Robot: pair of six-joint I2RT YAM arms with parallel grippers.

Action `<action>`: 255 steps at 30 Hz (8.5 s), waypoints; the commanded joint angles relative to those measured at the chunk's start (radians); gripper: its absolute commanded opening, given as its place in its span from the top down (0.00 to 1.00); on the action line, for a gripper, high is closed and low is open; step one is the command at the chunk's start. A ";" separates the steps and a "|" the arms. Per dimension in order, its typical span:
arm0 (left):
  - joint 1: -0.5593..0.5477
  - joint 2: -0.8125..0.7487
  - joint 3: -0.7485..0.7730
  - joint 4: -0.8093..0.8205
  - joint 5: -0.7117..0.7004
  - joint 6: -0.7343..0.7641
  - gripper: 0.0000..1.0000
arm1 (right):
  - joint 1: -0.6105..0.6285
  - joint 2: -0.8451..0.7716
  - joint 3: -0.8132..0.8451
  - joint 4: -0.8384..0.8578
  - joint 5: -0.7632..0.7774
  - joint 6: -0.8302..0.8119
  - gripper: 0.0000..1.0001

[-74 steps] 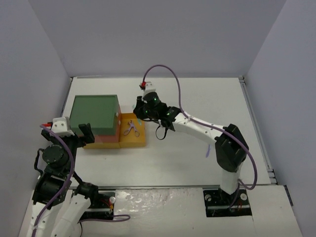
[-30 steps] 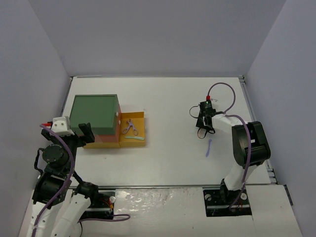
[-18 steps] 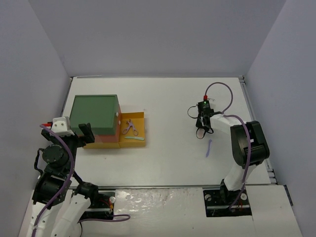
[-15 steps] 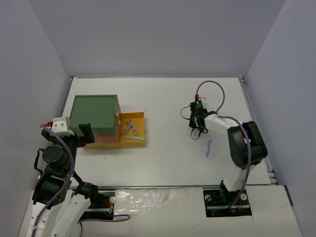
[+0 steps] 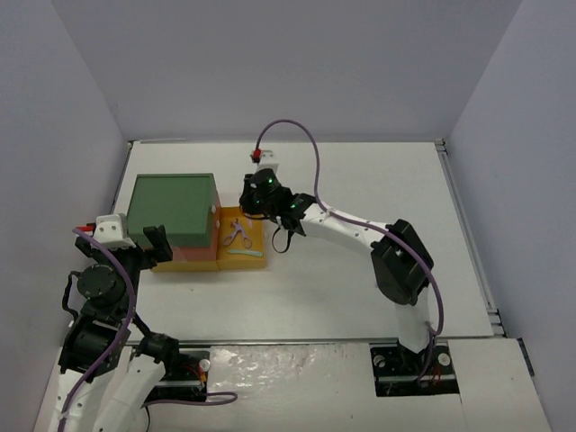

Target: Organize the makeup

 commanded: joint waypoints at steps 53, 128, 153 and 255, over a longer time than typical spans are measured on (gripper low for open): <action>-0.004 0.050 0.028 0.043 0.034 -0.017 0.03 | -0.694 -0.596 -0.852 -0.342 -0.041 -0.068 0.52; -0.002 0.279 0.082 0.042 0.115 -0.026 0.03 | -0.364 -0.297 -0.456 -0.268 -0.082 -0.015 0.75; 0.022 0.499 0.183 0.067 0.118 -0.066 0.03 | -0.316 -0.333 -0.462 -0.243 -0.007 0.000 0.67; 0.045 0.547 0.117 0.078 0.242 -0.096 0.03 | 0.064 0.193 0.287 -0.389 -0.036 0.045 0.81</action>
